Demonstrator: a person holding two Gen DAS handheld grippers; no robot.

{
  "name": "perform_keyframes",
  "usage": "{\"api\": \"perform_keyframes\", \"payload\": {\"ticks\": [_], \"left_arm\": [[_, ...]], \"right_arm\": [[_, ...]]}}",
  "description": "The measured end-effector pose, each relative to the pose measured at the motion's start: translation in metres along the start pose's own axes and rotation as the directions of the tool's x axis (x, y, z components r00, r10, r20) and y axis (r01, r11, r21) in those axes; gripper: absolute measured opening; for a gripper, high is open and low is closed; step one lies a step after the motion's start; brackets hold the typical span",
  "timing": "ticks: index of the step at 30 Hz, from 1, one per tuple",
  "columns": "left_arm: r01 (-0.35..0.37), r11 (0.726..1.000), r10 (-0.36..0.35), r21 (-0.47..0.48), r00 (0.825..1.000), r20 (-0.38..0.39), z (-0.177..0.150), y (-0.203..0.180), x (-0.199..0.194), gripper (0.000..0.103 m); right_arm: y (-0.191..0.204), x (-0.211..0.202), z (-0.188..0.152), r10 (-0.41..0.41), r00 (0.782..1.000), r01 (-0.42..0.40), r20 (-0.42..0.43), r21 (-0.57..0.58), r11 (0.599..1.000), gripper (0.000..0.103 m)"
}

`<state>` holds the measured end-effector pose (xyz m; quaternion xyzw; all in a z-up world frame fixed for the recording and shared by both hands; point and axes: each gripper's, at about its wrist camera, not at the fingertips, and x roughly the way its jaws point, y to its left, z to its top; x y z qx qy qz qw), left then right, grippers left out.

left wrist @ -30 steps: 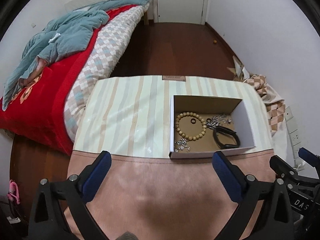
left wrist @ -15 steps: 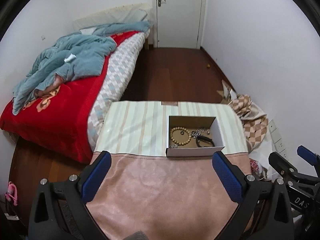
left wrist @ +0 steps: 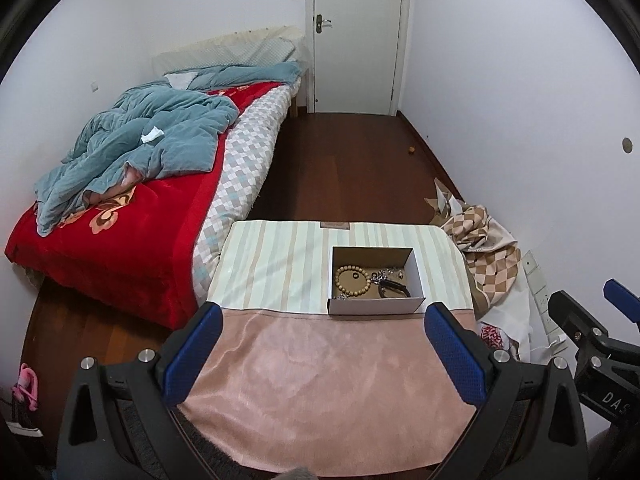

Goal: Organize jewelry

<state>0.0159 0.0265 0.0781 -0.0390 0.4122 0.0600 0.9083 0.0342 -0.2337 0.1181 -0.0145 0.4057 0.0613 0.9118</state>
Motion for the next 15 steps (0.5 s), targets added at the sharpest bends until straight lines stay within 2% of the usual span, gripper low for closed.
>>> {"api": "perform_keyframes", "payload": {"ticks": [10, 15], "left_arm": [[-0.011, 1.000, 0.011, 0.000, 0.998, -0.067, 0.018, -0.006, 0.026, 0.103], [-0.030, 1.000, 0.029, -0.001, 0.998, -0.062, 0.025, -0.008, 0.040, 0.103]], "right_arm": [[-0.003, 0.028, 0.025, -0.024, 0.999, 0.024, -0.049, 0.001, 1.000, 0.103], [0.001, 0.056, 0.035, -0.048, 0.996, 0.047, -0.081, -0.014, 0.999, 0.103]]}}
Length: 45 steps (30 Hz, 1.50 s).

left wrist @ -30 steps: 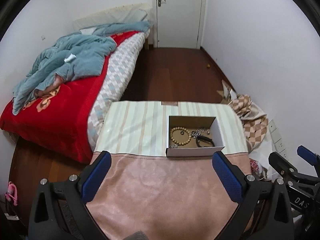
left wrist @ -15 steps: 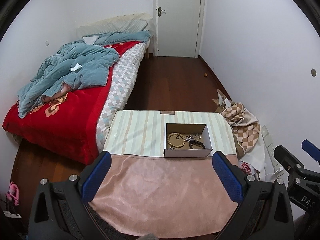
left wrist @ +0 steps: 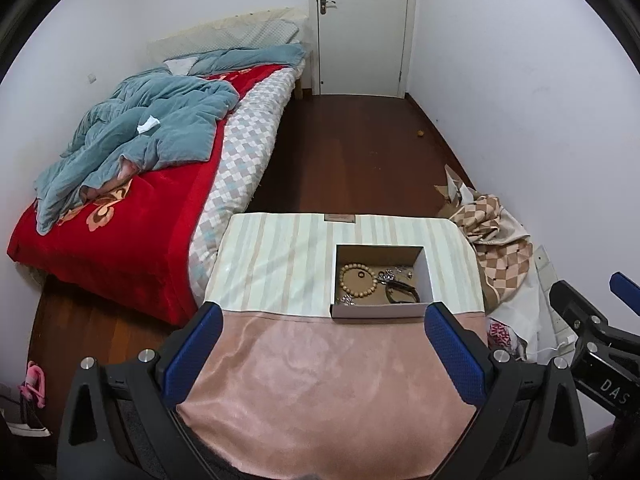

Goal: Organize jewelry

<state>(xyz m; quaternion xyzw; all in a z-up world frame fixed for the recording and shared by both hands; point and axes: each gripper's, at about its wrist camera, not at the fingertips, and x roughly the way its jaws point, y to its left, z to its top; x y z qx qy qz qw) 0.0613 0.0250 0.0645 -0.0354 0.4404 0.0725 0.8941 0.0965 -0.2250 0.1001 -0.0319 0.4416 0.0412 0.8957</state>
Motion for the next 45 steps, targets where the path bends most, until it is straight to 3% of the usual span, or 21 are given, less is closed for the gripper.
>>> {"api": "perform_keyframes", "payload": {"ticks": [14, 45], "left_arm": [[-0.012, 1.000, 0.011, -0.003, 0.999, -0.039, 0.008, -0.005, 0.021, 0.103], [-0.019, 1.000, 0.019, -0.008, 0.999, -0.042, 0.004, -0.001, 0.022, 0.103]], "right_arm": [[0.003, 0.038, 0.007, 0.003, 0.998, -0.003, -0.063, -0.002, 1.000, 0.103], [0.006, 0.039, 0.001, 0.000, 0.997, -0.001, -0.078, -0.021, 1.000, 0.103]]}}
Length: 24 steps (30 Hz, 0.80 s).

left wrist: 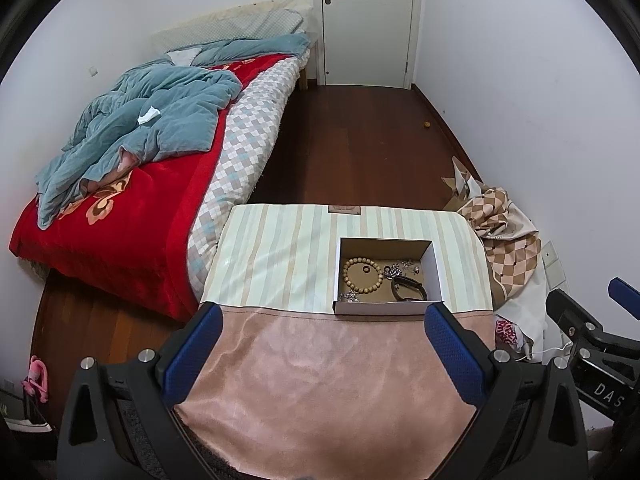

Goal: Organize jewelry

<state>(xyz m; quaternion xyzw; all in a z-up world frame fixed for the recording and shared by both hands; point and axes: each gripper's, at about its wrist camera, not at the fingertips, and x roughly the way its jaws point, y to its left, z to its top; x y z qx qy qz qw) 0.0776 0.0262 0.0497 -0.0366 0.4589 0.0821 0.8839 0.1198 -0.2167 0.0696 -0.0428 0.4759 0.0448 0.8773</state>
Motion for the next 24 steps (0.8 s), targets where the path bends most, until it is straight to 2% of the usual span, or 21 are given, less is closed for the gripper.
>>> {"api": "perform_keyframes", "payload": {"ticks": [24], "left_arm": [[0.009, 1.000, -0.009, 0.008, 1.000, 0.014, -0.0061, -0.0009, -0.0081, 0.103]], "right_arm": [[-0.0030, -0.0031, -0.0024, 0.008, 1.000, -0.008, 0.003, 0.011, 1.000, 0.103]]}}
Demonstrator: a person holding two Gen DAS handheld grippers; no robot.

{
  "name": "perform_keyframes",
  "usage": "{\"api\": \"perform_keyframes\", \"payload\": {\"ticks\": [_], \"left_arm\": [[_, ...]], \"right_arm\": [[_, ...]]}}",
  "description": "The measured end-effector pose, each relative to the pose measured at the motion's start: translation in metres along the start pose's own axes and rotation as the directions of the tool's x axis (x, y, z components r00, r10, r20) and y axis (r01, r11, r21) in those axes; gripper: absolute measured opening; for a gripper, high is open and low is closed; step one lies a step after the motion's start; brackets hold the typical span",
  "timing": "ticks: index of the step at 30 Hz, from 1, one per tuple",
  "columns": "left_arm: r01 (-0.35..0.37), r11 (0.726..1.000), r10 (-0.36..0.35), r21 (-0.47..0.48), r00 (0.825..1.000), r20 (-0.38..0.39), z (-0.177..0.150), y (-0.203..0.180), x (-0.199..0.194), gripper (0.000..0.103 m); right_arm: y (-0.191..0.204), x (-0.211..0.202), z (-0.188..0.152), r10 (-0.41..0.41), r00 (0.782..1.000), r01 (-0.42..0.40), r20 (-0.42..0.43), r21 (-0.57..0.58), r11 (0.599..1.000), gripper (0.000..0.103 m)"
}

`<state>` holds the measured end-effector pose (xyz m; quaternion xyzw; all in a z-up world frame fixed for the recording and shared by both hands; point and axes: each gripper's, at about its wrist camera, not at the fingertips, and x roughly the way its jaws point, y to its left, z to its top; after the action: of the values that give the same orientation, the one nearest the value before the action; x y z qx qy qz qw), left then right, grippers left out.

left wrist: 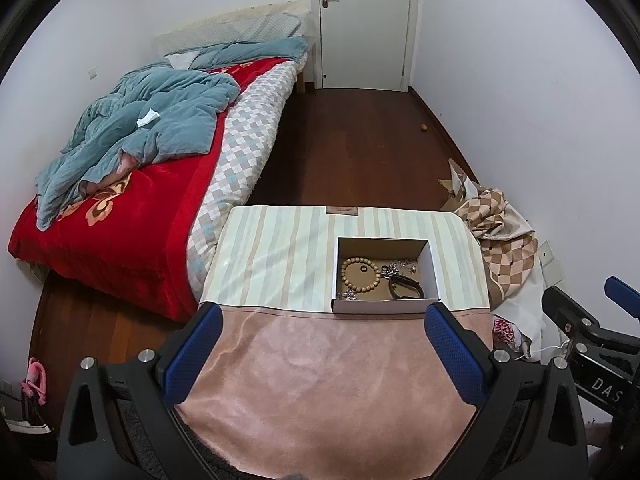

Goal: Organize jewelry

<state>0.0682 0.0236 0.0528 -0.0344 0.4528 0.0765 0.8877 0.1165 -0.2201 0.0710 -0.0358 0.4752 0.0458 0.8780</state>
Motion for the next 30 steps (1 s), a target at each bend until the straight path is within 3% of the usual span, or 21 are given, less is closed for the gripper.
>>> {"api": "perform_keyframes", "payload": {"ticks": [30], "left_arm": [[-0.005, 1.000, 0.005, -0.006, 1.000, 0.009, 0.0021, 0.0015, -0.0051, 0.103]], "right_arm": [[-0.0014, -0.0090, 0.0006, -0.005, 1.000, 0.004, 0.012, 0.002, 1.000, 0.103]]}}
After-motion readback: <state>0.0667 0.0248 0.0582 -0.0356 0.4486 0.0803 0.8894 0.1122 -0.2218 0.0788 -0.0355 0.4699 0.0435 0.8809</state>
